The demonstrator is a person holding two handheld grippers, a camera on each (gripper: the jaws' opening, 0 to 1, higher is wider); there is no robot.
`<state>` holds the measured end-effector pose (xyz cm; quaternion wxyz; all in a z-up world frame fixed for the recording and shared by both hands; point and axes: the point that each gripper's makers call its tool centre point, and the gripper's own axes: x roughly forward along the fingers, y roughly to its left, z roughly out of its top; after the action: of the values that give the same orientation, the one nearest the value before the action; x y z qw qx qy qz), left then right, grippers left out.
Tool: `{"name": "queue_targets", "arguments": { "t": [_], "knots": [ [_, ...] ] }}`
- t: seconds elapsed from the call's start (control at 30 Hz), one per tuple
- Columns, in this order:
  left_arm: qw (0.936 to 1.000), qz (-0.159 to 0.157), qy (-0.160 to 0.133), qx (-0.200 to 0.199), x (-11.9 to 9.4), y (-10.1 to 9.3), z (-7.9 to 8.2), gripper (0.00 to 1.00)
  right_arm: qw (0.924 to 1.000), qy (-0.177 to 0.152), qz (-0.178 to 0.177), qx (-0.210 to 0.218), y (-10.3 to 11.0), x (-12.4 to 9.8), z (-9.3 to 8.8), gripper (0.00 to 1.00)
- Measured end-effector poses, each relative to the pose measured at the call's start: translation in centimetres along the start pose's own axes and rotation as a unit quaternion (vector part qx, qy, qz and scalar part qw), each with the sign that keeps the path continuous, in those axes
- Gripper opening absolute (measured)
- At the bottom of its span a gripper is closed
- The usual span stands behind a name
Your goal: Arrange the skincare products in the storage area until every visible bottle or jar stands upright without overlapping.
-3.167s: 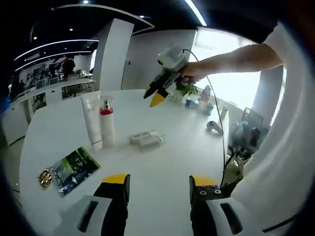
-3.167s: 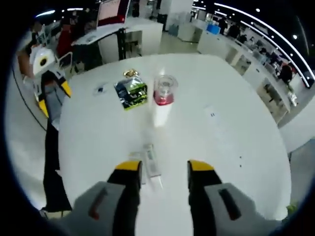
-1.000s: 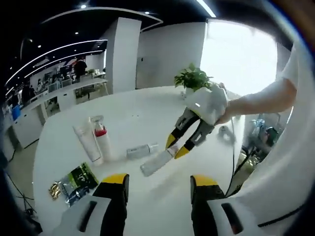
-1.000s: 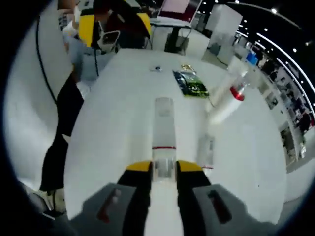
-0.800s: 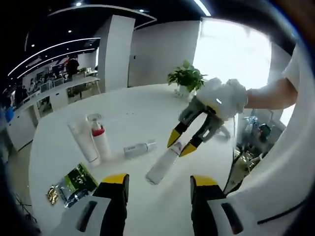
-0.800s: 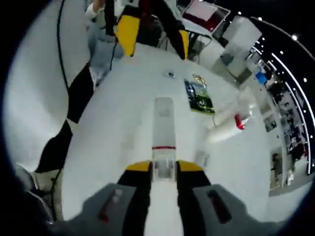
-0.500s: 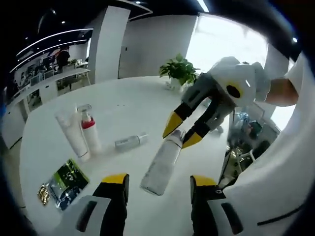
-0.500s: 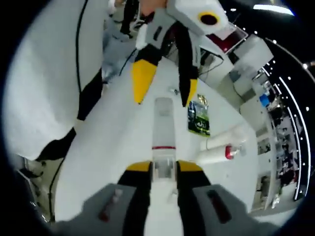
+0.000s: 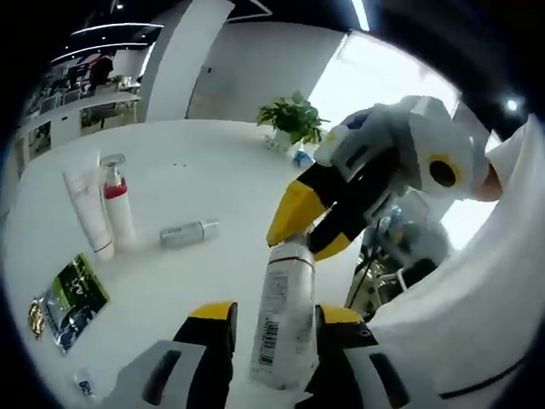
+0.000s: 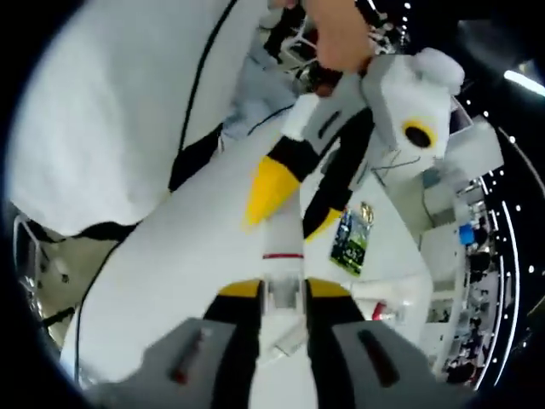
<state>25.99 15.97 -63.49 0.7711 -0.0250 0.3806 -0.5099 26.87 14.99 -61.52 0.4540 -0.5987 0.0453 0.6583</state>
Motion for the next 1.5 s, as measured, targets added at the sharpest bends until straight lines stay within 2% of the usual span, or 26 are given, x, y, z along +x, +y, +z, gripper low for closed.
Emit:
{"name": "queue_targets", "arguments": {
  "t": [0.1, 0.33, 0.4, 0.47, 0.53, 0.57, 0.7, 0.83, 0.9, 0.97, 1.0, 1.07, 1.1, 1.13, 1.23, 1.27, 1.3, 1.33, 1.37, 1.4, 1.43, 1.47, 1.5],
  "knots": [
    [0.9997, -0.018, 0.003, -0.017, 0.0, -0.8, -0.2, 0.28, 0.9998, -0.002, 0.002, -0.021, 0.0, 0.2, 0.5, 0.19],
    [0.9986, -0.028, 0.017, -0.042, 0.0, -1.4, -0.7, 0.25, 0.9983, 0.001, 0.004, -0.059, 0.2, 0.5, 0.7, 0.20],
    [0.9981, -0.031, 0.012, -0.052, -0.1, -1.7, -0.5, 0.24, 0.9978, 0.005, 0.004, -0.066, 0.2, 0.6, 0.5, 0.20],
    [0.9957, -0.043, -0.001, -0.082, -0.3, -2.0, -0.1, 0.24, 0.9994, 0.002, 0.009, -0.035, 0.4, 0.6, 0.2, 0.21],
    [0.9949, -0.042, -0.017, -0.090, -0.6, -1.7, 0.2, 0.23, 0.9995, 0.002, 0.000, -0.031, 0.1, 0.5, 0.0, 0.21],
    [0.9943, -0.047, -0.020, -0.094, -0.7, -1.8, 0.3, 0.23, 0.9999, 0.001, -0.005, -0.012, -0.1, 0.5, -0.1, 0.22],
    [0.9939, -0.051, -0.023, -0.095, -0.8, -2.2, 0.4, 0.22, 0.9998, -0.008, -0.011, 0.016, -0.3, 0.7, -0.3, 0.32],
    [0.9942, -0.039, -0.023, -0.098, -1.0, -1.7, 0.2, 0.22, 0.9980, -0.012, -0.015, 0.060, -0.4, 0.8, -0.7, 0.36],
    [0.9942, -0.029, -0.031, -0.099, -1.4, -1.3, 0.3, 0.22, 0.9935, -0.024, -0.015, 0.111, -0.4, 0.8, -0.9, 0.39],
    [0.9934, -0.013, -0.046, -0.104, -1.8, -0.6, 0.5, 0.22, 0.9814, -0.035, -0.022, 0.188, -0.8, 0.8, -1.3, 0.43],
    [0.9931, -0.002, -0.055, -0.104, -2.0, -0.2, 0.7, 0.22, 0.9779, -0.039, -0.022, 0.204, -0.8, 0.8, -1.2, 0.44],
    [0.9922, 0.016, -0.078, -0.096, -2.6, 0.5, 1.2, 0.22, 0.9558, -0.068, -0.020, 0.285, -1.1, 0.6, -1.0, 0.50],
    [0.9905, 0.028, -0.100, -0.090, -3.0, 0.9, 1.7, 0.22, 0.9390, -0.082, -0.016, 0.334, -1.2, 0.5, -0.9, 0.51],
    [0.9891, 0.033, -0.112, -0.089, -3.3, 1.1, 2.0, 0.22, 0.9303, -0.093, -0.019, 0.354, -1.5, 0.5, -0.9, 0.52],
    [0.9832, 0.053, -0.157, -0.077, -4.5, 1.8, 3.1, 0.22, 0.8959, -0.134, -0.010, 0.423, -2.0, 0.1, -0.4, 0.52],
    [0.9819, 0.059, -0.164, -0.073, -4.7, 1.9, 3.2, 0.22, 0.8741, -0.149, -0.002, 0.462, -2.1, 0.0, -0.3, 0.52],
    [0.9813, 0.063, -0.168, -0.071, -4.9, 2.0, 3.3, 0.22, 0.8583, -0.164, -0.003, 0.486, -2.5, -0.2, -0.2, 0.52],
    [0.9805, 0.071, -0.172, -0.064, -5.1, 2.1, 3.4, 0.22, 0.8377, -0.184, -0.003, 0.514, -2.9, -0.5, 0.0, 0.53],
    [0.9795, 0.077, -0.176, -0.060, -5.2, 2.3, 3.5, 0.22, 0.8231, -0.201, -0.002, 0.531, -3.3, -0.7, 0.2, 0.53],
    [0.9789, 0.081, -0.179, -0.059, -5.3, 2.3, 3.5, 0.22, 0.8020, -0.219, -0.002, 0.556, -3.7, -0.9, 0.3, 0.53],
    [0.9775, 0.089, -0.183, -0.055, -5.4, 2.5, 3.6, 0.22, 0.7774, -0.244, -0.002, 0.580, -4.3, -1.4, 0.5, 0.53],
    [0.9771, 0.091, -0.185, -0.054, -5.5, 2.5, 3.6, 0.22, 0.7590, -0.268, -0.010, 0.593, -5.0, -1.8, 0.6, 0.53],
    [0.9762, 0.097, -0.186, -0.053, -5.5, 2.6, 3.6, 0.22, 0.7451, -0.277, -0.014, 0.607, -5.3, -2.1, 0.5, 0.52]
  ]
}}
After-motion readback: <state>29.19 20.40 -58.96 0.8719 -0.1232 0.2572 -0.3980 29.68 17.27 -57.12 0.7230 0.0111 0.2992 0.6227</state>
